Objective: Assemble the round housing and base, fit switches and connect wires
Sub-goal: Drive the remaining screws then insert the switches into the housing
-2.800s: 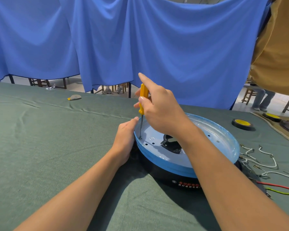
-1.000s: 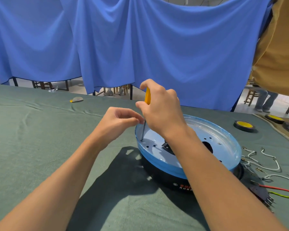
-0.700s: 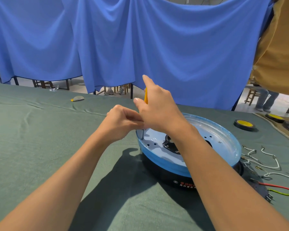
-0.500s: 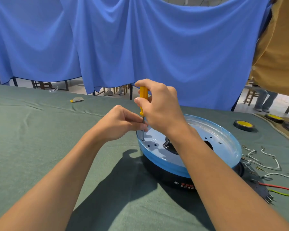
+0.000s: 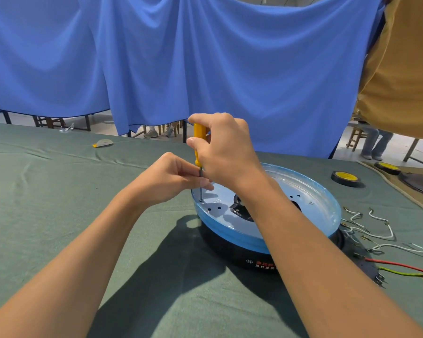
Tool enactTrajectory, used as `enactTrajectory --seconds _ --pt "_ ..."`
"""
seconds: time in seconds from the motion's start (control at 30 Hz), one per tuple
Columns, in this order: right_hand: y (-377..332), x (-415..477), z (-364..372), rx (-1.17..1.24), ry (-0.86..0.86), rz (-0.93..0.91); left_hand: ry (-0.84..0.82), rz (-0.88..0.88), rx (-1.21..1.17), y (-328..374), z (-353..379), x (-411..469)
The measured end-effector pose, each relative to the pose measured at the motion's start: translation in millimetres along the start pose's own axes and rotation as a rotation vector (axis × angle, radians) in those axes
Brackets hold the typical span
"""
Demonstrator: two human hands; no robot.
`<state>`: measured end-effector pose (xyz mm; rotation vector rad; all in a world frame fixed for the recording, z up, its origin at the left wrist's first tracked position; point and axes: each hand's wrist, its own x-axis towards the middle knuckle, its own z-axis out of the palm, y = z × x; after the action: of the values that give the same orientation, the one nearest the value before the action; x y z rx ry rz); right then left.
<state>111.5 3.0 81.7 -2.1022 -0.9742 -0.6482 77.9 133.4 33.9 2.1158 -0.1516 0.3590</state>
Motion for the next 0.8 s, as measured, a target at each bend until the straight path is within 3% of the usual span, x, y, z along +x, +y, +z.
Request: enactTrajectory --seconds 0.13,0.33,0.43,0.6,0.73,0.8 --pt "4.5 -0.4 -0.8 -0.092 0.029 0.004 0.108 0.006 -0.029 1.7 4.4 1.3" --pt "1.3 3.6 -5.4 0.046 -0.17 -0.011 -0.009 -0.02 -0.014 -2.4 -4.4 0.5" --pt "1.3 1.8 -4.0 0.115 -0.108 0.012 -0.062 -0.01 -0.04 -1.5 -4.8 0.7" --pt "5.2 0.4 0.7 -0.017 -0.007 0.005 0.058 -0.015 -0.062 -3.2 2.7 0.0" --pt "4.1 2.2 -3.0 0.085 -0.176 0.026 -0.01 -0.036 -0.016 -5.8 -0.5 2.3" --pt "3.0 2.1 -3.4 0.151 -0.175 0.036 -0.058 -0.047 -0.002 -5.7 -3.5 2.4"
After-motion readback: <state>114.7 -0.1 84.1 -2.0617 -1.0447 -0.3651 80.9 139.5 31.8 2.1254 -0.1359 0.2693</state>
